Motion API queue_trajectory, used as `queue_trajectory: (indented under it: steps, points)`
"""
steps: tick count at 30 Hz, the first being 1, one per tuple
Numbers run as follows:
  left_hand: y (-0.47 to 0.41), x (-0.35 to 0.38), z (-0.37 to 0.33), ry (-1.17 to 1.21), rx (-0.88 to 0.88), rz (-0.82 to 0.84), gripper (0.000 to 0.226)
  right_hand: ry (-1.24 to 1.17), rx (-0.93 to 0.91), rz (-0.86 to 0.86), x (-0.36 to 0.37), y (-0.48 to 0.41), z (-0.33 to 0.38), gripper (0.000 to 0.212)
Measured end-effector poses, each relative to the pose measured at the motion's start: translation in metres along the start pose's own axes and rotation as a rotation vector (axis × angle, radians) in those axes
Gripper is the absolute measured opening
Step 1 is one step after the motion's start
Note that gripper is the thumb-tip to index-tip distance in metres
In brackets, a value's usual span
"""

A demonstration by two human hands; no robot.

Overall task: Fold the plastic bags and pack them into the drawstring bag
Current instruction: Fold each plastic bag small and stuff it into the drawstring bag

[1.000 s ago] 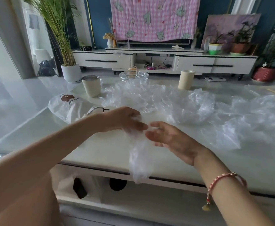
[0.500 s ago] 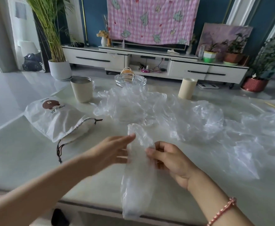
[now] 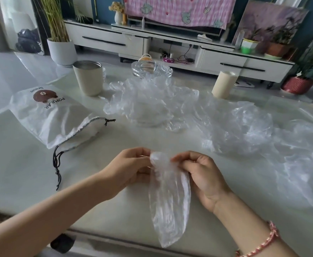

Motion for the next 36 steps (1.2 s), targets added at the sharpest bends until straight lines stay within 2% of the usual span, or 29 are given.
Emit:
queue_trajectory:
  steps: [4, 6, 8, 11, 13, 15, 16, 18, 19, 20, 23, 24, 26, 28, 29, 32, 36]
  points:
    - [0.004, 0.008, 0.004, 0.275, -0.160, 0.067, 0.027, 0.142, -0.108, 0.032, 0.012, -0.001, 0.011, 0.060]
    - [0.010, 0.015, 0.005, 0.247, -0.201, 0.149, 0.035, 0.189, -0.179, 0.031, 0.017, 0.000, 0.019, 0.059]
    - [0.013, 0.017, 0.007, 0.140, -0.197, 0.184, 0.031, 0.210, -0.235, 0.023, 0.019, 0.001, 0.026, 0.055]
    - [0.013, 0.010, 0.007, 0.040, -0.152, 0.134, 0.017, 0.185, -0.217, 0.006, 0.013, 0.001, 0.027, 0.049]
    - [0.010, 0.001, 0.006, 0.043, -0.115, 0.083, 0.015, 0.207, -0.229, -0.005, 0.007, 0.003, 0.029, 0.040]
    - [0.010, -0.008, 0.000, 0.067, -0.072, 0.034, 0.015, 0.544, -0.457, -0.068, 0.001, 0.014, 0.043, 0.042]
    - [0.008, -0.011, -0.002, 0.076, -0.053, 0.016, 0.016, 0.788, -0.623, -0.091, 0.005, 0.024, 0.050, 0.049]
    - [0.007, -0.013, -0.004, 0.085, -0.025, 0.006, 0.014, 1.162, -0.886, -0.023, 0.023, 0.044, 0.040, 0.072]
    - [0.006, -0.012, -0.003, 0.081, -0.019, 0.012, 0.014, 1.232, -0.946, 0.021, 0.034, 0.054, 0.034, 0.076]
    - [0.006, -0.009, -0.003, 0.060, -0.014, 0.026, 0.014, 1.235, -0.990, 0.039, 0.043, 0.062, 0.032, 0.071]
    - [0.007, -0.006, 0.004, 0.022, -0.008, 0.018, 0.013, 1.106, -1.074, 0.102, 0.064, 0.076, 0.032, 0.030]
    - [0.008, -0.007, 0.004, 0.011, 0.010, -0.002, 0.019, 1.017, -1.039, 0.132, 0.065, 0.074, 0.033, 0.018]
    - [0.012, -0.008, 0.001, -0.011, 0.072, -0.034, 0.039, 0.764, -0.797, 0.175, 0.059, 0.063, 0.034, 0.007]
    - [0.017, -0.006, -0.002, -0.033, 0.115, -0.036, 0.049, 0.499, -0.486, 0.215, 0.051, 0.049, 0.026, 0.014]
    - [0.017, -0.005, -0.001, -0.040, 0.128, -0.049, 0.046, 0.430, -0.373, 0.229, 0.048, 0.044, 0.020, 0.022]
    - [0.016, -0.002, 0.004, -0.037, 0.116, -0.096, 0.034, 0.466, -0.219, 0.207, 0.042, 0.033, 0.006, 0.035]
    - [0.017, 0.006, 0.007, 0.052, 0.057, 0.013, 0.064, 0.526, -0.159, 0.090, 0.035, 0.027, 0.004, 0.028]
Point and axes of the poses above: each hand's wrist, its own y-axis away from the middle knuckle, its own x-axis out of the palm, z = x × y, the point moved 7 cm from there along -y, towards the middle knuckle
